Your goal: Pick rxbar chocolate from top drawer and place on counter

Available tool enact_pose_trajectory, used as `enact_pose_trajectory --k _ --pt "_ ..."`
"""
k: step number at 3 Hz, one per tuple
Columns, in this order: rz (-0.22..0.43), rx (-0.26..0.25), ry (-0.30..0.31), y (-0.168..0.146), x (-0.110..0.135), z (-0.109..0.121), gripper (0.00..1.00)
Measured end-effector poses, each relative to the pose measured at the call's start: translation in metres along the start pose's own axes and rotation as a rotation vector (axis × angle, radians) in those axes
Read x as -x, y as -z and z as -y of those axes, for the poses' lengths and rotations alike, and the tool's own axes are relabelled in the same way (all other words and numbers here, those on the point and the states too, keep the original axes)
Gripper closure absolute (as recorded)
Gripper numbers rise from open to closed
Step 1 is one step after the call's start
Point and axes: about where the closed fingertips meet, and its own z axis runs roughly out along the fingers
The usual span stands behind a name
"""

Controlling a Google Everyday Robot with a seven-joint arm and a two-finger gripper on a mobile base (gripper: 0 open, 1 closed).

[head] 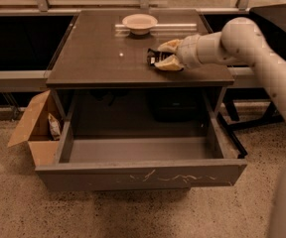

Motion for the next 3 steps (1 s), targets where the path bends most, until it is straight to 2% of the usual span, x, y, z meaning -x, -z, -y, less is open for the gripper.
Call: enact_pose_trajectory --k 1,2,3 --pt "-0.04 0.0 0.021 -0.0274 -0.0221 0.0132 1.0" --pt "-0.04 0.0 0.021 -0.0269 -0.0191 0.0157 1.0" --pt "-0.04 0.0 0.021 -0.0269 -0.0191 0.0157 0.81"
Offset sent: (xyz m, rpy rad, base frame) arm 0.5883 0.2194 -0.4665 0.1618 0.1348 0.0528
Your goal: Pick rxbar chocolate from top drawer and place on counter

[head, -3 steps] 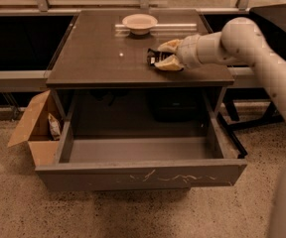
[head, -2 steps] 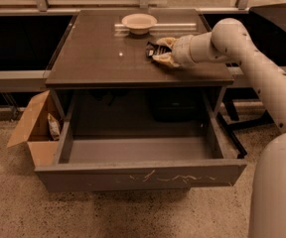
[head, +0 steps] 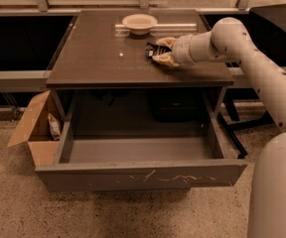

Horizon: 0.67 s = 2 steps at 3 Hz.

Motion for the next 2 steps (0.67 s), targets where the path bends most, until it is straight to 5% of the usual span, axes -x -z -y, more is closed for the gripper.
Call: enact_pose_trajectory --k 2 --pt "0.0 0.0 0.0 -0.0021 0.0042 0.0021 0.28"
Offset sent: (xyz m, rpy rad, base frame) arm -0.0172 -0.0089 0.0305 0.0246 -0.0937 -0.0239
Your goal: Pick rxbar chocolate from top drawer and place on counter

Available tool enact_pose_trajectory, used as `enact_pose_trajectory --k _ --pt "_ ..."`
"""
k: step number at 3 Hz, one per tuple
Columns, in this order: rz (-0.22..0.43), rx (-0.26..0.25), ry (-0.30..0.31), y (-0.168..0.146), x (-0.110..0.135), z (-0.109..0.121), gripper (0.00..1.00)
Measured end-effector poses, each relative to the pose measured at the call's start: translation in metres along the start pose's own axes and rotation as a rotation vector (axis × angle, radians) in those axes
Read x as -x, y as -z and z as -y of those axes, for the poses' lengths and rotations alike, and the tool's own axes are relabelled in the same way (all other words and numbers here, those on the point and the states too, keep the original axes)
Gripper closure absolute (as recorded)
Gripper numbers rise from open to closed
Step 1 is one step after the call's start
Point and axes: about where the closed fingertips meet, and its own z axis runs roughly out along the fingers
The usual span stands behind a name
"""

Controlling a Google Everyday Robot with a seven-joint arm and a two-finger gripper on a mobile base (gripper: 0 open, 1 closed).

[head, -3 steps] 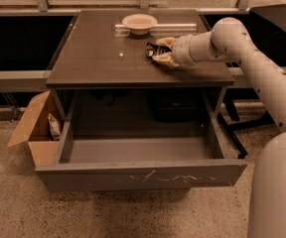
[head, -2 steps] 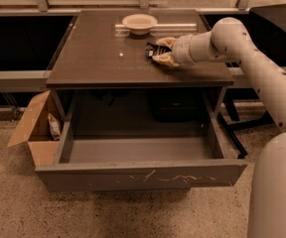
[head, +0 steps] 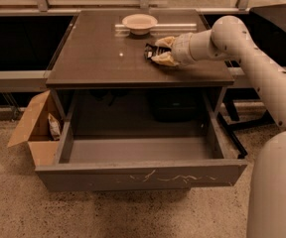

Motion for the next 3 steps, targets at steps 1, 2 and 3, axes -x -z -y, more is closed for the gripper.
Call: enact_pose_trajectory --k 1,2,3 --pt "0.0 0.0 0.0 0.0 0.003 0.004 0.04" --pt "0.0 0.0 0.0 -0.001 0.005 0.012 0.0" --pt "0.0 0.0 0.0 -0.002 0.007 0.019 0.0"
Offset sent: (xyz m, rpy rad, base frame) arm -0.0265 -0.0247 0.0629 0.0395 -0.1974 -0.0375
